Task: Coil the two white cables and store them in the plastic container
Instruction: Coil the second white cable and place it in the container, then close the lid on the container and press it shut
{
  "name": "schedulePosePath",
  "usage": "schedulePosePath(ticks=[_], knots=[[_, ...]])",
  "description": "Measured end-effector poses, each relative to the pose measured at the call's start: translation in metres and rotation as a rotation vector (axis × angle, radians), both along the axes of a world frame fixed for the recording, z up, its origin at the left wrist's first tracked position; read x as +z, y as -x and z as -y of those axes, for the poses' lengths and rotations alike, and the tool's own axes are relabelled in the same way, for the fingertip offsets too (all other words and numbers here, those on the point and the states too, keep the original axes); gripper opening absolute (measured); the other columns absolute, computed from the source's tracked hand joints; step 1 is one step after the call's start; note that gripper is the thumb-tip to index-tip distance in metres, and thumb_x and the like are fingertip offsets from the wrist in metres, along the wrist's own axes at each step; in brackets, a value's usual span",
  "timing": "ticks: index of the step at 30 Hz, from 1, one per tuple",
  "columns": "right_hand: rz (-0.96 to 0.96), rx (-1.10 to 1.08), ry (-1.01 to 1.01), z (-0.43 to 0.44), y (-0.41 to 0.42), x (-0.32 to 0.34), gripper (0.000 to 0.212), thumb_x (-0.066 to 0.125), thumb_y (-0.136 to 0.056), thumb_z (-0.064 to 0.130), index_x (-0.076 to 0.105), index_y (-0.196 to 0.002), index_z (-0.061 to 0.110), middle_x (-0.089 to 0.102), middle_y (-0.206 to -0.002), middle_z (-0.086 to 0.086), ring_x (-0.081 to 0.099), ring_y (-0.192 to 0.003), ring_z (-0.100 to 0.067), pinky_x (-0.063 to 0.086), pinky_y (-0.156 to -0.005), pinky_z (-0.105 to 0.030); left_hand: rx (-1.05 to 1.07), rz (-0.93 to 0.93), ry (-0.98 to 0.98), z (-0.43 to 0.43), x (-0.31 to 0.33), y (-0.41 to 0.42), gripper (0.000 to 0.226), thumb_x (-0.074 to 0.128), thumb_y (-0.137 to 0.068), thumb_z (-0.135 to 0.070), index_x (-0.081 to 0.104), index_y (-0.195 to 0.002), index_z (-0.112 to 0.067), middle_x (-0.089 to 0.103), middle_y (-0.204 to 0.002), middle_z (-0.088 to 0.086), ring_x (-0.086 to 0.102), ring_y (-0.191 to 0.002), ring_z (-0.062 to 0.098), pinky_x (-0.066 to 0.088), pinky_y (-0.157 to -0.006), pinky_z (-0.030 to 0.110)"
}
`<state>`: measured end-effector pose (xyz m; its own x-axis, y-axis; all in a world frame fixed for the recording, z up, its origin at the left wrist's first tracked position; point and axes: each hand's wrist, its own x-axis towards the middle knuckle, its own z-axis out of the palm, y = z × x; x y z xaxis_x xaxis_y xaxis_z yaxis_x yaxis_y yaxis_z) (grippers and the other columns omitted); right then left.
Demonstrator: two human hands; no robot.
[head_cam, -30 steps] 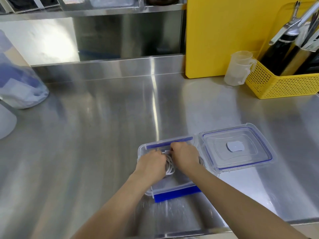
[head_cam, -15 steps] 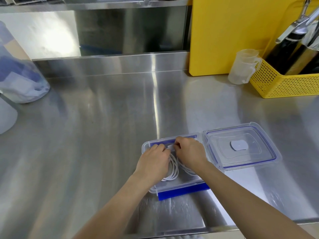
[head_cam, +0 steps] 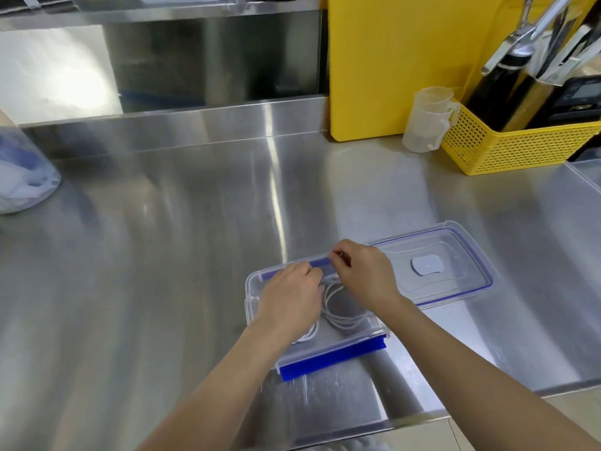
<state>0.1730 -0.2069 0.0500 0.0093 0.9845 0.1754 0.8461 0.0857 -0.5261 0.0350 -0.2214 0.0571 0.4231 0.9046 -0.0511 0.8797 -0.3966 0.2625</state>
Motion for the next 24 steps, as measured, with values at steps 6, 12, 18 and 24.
schedulePosePath(ticks=[6,12,18,24], knots=[[-0.021,-0.098,-0.081,0.001,-0.054,0.009,0.016,0.057,-0.088,0.02,0.066,-0.087,0.007,0.07,-0.075,-0.014,0.061,-0.068,-0.035,0.04,-0.057,-0.032,-0.037,0.074,-0.012,-0.013,0.02,-0.057,0.033,0.038,-0.096,-0.025,0.054,-0.122,-0.013,0.058,-0.12,0.004,0.049,-0.113,0.021,0.039,-0.091,0.032],[0.04,-0.149,-0.024,-0.016,-0.13,-0.006,0.029,0.061,-0.085,0.018,0.062,-0.112,0.005,0.067,-0.108,-0.017,0.06,-0.098,-0.036,0.047,-0.08,-0.042,0.071,-0.182,0.113,-0.034,0.015,-0.129,0.064,0.039,-0.094,-0.044,0.022,-0.143,-0.007,0.039,-0.142,0.017,0.035,-0.13,0.032,0.028,-0.106,0.04],[0.227,-0.316,0.258,-0.02,-0.2,-0.039,0.052,0.053,-0.088,0.032,0.039,-0.13,0.006,0.052,-0.125,-0.019,0.047,-0.117,-0.037,0.035,-0.093,-0.045,0.297,-0.461,0.281,-0.063,-0.016,-0.17,0.073,0.032,-0.096,-0.044,0.011,-0.145,0.005,0.051,-0.139,0.01,0.045,-0.127,0.032,0.013,-0.112,0.046],[0.173,-0.289,0.353,-0.02,-0.211,-0.046,0.053,0.054,-0.086,0.032,0.035,-0.127,0.005,0.056,-0.117,-0.021,0.049,-0.107,-0.039,0.04,-0.088,-0.043,0.399,-0.318,0.345,-0.071,-0.017,-0.184,0.068,0.037,-0.096,-0.037,0.013,-0.144,0.004,0.048,-0.141,0.012,0.049,-0.124,0.033,0.032,-0.101,0.038]])
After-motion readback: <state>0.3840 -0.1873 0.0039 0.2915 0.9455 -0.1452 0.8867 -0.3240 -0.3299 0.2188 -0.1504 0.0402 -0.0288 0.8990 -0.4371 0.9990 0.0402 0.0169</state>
